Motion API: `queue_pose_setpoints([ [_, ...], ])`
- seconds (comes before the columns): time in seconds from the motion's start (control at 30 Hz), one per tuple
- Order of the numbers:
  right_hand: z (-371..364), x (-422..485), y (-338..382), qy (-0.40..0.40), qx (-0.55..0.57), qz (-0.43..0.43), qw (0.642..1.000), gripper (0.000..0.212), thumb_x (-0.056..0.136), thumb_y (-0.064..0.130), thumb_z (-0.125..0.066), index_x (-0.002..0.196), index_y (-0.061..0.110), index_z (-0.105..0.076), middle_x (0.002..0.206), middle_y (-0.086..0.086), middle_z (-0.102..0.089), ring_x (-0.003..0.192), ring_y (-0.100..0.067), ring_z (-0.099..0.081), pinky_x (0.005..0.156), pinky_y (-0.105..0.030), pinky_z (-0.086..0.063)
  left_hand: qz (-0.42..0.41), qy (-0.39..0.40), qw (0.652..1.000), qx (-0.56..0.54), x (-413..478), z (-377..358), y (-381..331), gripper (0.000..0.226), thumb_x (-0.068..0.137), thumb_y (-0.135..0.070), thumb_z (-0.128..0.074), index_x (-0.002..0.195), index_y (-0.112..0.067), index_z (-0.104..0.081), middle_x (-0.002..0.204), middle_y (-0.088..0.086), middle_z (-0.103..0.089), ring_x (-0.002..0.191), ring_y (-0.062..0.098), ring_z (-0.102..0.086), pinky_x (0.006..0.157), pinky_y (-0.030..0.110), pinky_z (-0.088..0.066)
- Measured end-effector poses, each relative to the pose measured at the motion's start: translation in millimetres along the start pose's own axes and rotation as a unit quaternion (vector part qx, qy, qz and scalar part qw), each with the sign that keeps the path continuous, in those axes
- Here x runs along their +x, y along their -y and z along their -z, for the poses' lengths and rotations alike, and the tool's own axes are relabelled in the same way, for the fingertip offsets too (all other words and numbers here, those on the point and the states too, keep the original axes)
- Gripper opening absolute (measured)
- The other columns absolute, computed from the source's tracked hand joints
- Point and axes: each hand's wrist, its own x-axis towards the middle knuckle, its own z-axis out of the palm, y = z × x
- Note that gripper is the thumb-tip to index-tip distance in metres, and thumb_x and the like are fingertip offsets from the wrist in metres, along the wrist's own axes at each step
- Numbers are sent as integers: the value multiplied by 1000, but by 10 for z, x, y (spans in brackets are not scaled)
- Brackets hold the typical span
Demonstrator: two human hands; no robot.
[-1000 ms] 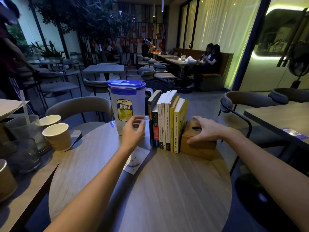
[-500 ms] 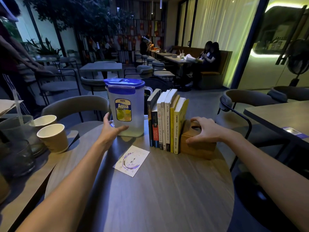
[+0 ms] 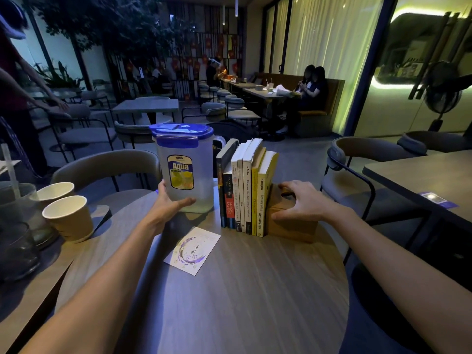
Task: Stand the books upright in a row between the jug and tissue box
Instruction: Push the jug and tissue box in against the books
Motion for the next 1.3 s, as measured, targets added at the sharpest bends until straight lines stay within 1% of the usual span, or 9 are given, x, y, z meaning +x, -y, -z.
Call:
queue_pose_setpoints([
  [0.4,-38,10,-9,-17,32,25,999,106,52,95,-65,140,38,-46,136,8,-54,130,-20,-48,106,-59,-44,-23,-2,1000,16,-27,-80,13,124,53,-37,-90,152,-24,-18,144,10,-48,131,29,-49,110,53,-42],
  [0.63,-28,-1,25,-24,27,30,999,100,55,91,-66,138,38,-47,133,10,-54,129,-19,-48,106,-58,-43,-34,-27,999,6,-13,-135,75,101,75,-15,-84,152,-24,-19,143,6,-49,126,23,-50,105,44,-45],
  [0.77,-22,-44,79,-22,-8,23,999,95,63,85,-66,140,35,-44,138,8,-50,132,-20,-40,109,-59,-35,-38,-20,999,6,-15,-116,80,95,80,-11,-80,152,-24,-20,138,2,-48,122,19,-49,96,35,-45],
  [0.93,64,-34,129,14,-25,11,1000,103,62,90,-61,147,36,-38,146,6,-48,138,-24,-40,114,-62,-28,-19,-28,999,11,-23,-100,84,91,82,-8,-78,151,-22,-20,133,1,-48,121,20,-50,101,41,-48],
  [1.0,143,-55,235,9,-5,24,1000,100,67,84,-65,149,36,-35,151,5,-48,140,-24,-42,117,-59,-26,0,-60,998,14,-46,-115,83,81,85,-6,-75,147,-18,-25,130,6,-51,118,24,-53,99,43,-50],
  [1.07,223,-115,368,7,67,43,997,100,76,65,-76,155,33,-25,156,1,-43,142,-23,-41,116,-43,-30,23,-128,991,28,-68,-118,104,60,86,-6,-74,133,-13,-37,125,13,-57,110,29,-59,92,44,-54],
  [1.13,264,-165,450,10,136,49,990,110,77,51,-81,160,28,-12,162,-1,-34,148,-23,-34,115,-36,-28,39,-178,982,57,-130,-133,105,36,87,-9,-71,115,-10,-48,116,19,-62,100,31,-63,86,45,-54],
  [1.23,281,-203,560,-15,195,53,979,118,78,47,-81,161,29,1,165,-2,-28,152,-22,-27,119,-40,-25,-17,-134,987,81,-304,-280,-15,10,93,-12,-62,102,-13,-59,103,13,-65,100,31,-65,86,42,-56],
  [1.3,276,-215,628,-27,213,59,975,113,83,43,-78,161,30,3,164,-2,-32,147,-20,-35,114,-35,-30,-78,-61,991,92,-453,-446,-181,10,98,-19,-59,107,-18,-62,105,6,-65,101,24,-66,85,37,-59],
])
